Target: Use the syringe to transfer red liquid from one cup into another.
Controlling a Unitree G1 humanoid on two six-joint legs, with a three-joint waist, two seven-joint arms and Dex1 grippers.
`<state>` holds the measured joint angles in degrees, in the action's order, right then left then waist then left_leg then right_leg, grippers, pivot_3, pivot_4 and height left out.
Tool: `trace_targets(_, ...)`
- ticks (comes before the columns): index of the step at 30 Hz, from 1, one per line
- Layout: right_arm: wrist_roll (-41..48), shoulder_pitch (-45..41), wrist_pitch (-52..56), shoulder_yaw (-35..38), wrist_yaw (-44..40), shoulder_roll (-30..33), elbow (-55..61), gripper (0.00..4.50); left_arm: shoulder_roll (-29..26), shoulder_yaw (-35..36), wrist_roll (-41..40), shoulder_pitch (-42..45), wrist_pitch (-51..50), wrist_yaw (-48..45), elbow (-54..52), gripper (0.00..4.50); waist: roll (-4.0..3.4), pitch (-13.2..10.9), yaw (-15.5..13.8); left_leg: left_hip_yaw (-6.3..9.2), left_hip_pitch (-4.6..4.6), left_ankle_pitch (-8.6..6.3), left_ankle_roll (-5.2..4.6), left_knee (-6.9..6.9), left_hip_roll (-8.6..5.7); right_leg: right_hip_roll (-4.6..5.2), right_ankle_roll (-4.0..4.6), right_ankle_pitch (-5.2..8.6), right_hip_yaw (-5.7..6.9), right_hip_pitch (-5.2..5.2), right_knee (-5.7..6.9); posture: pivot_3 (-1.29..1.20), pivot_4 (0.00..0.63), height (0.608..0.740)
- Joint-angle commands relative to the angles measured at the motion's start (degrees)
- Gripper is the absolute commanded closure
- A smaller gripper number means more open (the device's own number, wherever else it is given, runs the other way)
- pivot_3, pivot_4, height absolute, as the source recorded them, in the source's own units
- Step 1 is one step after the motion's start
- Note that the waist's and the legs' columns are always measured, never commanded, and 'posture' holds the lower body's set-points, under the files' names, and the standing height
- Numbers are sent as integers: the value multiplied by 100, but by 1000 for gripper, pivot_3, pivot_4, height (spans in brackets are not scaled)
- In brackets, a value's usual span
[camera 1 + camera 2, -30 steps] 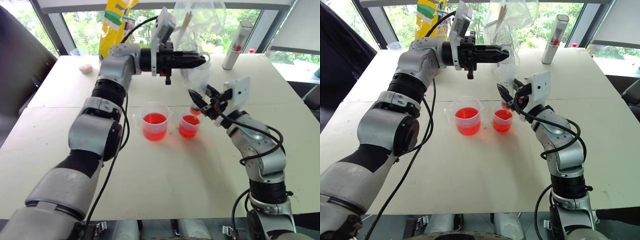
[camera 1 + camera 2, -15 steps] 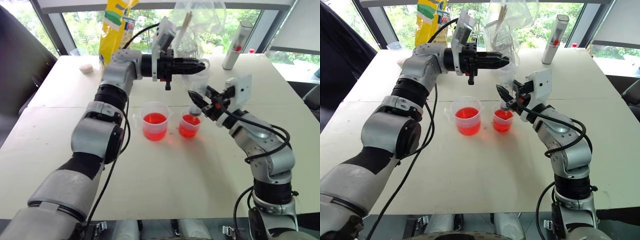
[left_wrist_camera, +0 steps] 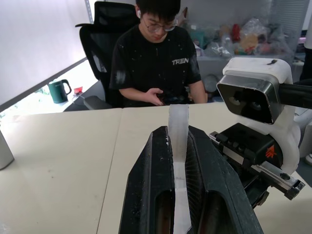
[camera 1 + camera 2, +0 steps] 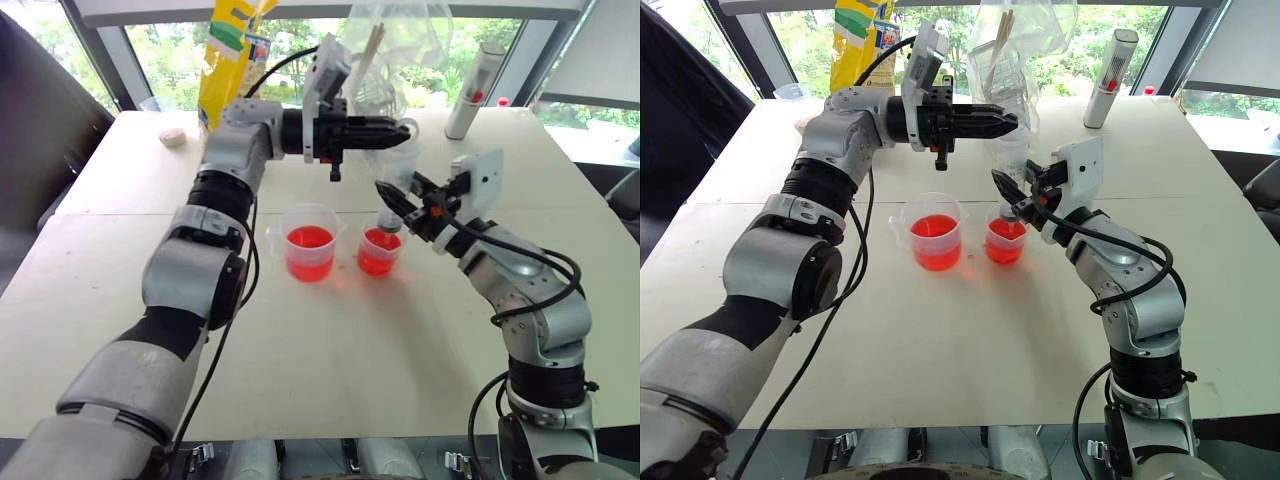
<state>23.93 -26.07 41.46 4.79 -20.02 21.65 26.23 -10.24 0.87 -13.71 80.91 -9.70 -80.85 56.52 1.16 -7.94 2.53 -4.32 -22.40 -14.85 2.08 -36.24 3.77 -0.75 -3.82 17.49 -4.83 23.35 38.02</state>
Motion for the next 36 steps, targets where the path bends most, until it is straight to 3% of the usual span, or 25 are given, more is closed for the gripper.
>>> trace_targets(1,210,-380,-265,158,-5,-52,539,3112,-111,-52,83,59,-64,69,-69,3639,0,0,6,0,0,0,0,0,0,0,0,0,0,0,0,0,150,739)
trace_targets(6,221,-343,-264,120,-17,-91,514,3112,-284,172,-130,136,-279,216,-159,1386,0,0,-2,1,1,0,0,0,1,-1,0,0,1,0,1,0,150,739)
trace_targets(8,238,-317,-264,105,-12,-103,507,3112,-353,240,-193,113,-345,242,-250,256,0,0,-3,1,0,0,0,0,1,-1,0,0,1,0,0,0,150,739)
trace_targets(9,249,-301,-266,99,-8,-112,500,3112,-401,291,-235,108,-390,273,-292,112,0,0,-4,0,-1,0,0,0,1,-1,0,0,1,0,0,0,150,739)
trace_targets(19,272,-140,-366,89,0,-94,396,3112,-1295,261,-444,-720,-1236,208,-1704,112,-2,1,14,-1,7,1,1,0,7,-4,0,0,-2,1,12,0,150,739)
trace_targets(26,501,-432,-151,314,54,-36,336,3112,-1563,157,-565,-1559,-1868,367,-2901,112,-2,1,-19,-2,0,1,1,-8,6,8,0,0,1,-3,9,0,150,739)
trace_targets(30,1178,-1224,837,791,308,160,183,3112,-1618,30,-606,-1867,-2011,427,-3394,112,-3,0,-1,-3,1,1,1,-10,5,11,0,0,0,-3,11,0,150,739)
trace_targets(36,1482,-2963,3328,1074,682,1040,-1180,3112,-1549,-74,-726,-2087,-2091,569,-3754,112,-4,1,-4,-6,6,1,1,-5,6,13,2,0,-2,-2,11,0,150,739)
